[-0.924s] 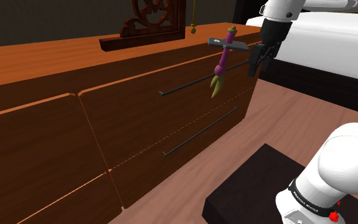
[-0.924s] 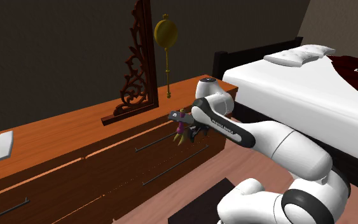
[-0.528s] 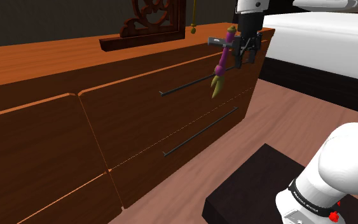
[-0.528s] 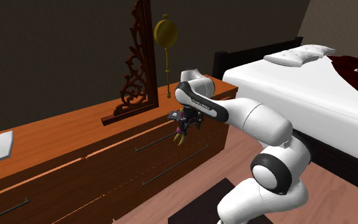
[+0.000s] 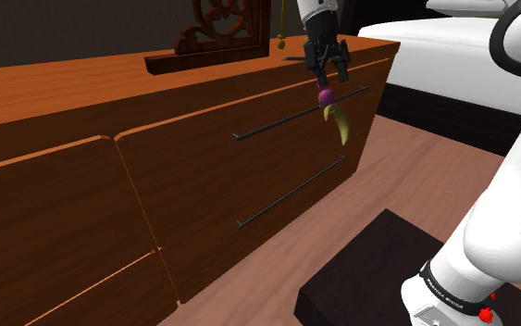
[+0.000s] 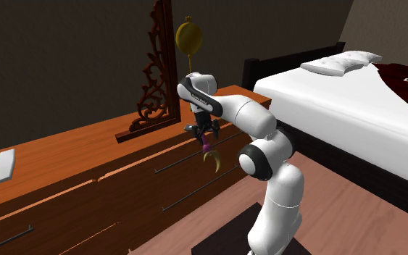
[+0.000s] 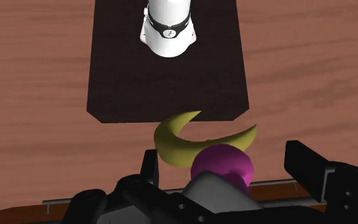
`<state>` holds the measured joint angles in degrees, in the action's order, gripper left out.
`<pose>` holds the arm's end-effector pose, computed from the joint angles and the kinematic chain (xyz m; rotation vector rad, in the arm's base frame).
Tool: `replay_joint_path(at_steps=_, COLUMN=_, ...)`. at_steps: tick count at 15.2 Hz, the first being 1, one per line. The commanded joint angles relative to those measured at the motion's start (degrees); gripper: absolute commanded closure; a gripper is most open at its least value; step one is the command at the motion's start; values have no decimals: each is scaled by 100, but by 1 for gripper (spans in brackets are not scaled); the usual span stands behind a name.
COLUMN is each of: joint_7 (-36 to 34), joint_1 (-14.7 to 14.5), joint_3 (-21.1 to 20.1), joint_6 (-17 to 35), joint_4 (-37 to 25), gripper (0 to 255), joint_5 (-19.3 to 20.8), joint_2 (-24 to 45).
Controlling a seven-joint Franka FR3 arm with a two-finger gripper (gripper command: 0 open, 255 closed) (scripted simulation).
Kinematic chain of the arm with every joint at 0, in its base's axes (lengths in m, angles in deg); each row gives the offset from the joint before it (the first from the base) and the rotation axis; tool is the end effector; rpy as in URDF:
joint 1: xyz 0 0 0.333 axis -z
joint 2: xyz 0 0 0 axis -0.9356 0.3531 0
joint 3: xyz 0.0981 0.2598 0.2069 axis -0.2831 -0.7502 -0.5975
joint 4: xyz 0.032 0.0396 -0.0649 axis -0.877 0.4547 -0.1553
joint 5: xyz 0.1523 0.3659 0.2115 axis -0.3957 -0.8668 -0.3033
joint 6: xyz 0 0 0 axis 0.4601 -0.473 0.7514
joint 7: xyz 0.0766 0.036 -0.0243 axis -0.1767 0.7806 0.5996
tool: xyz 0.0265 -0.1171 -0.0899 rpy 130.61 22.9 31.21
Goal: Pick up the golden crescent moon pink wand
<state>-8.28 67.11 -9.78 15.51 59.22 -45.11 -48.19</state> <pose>0.5433 0.0158 0.6274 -2.9968 -0.0626 0.8092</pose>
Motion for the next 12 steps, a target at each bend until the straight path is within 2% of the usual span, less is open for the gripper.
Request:
replay_joint_path(at_steps=1, joint_7=12, joint_1=-17, joint_3=-17, joint_6=435, joint_4=128, gripper=0, joint_5=-14, joint_2=323)
replay_joint_path(at_steps=7, joint_7=26, joint_1=-23, joint_3=-17, joint_6=829, joint_4=629, gripper=0, joint_5=-5, joint_2=217)
replay_joint_path(at_steps=8, joint_7=-31, joint_1=-44, joint_3=-36, joint_6=779, joint_4=489, gripper=255, joint_5=-24, joint_2=306)
replay_joint_path(at_steps=9, joint_7=-55, joint_1=-53, joint_3=-45, joint_6=675, joint_4=174, gripper=255, joint_5=-43, joint_2=516)
replay_joint_path(at_steps=11, joint_7=-139, joint_1=-93, joint_3=-81, joint_6=683, joint_4=243, gripper=255, joint_5=-75, joint_2=445)
replay_joint_path(at_steps=12, joint_7=-218, joint_1=-134, joint_3=-115, joint_6=866, joint_4=492, gripper=255, joint_5=-103, joint_2=369)
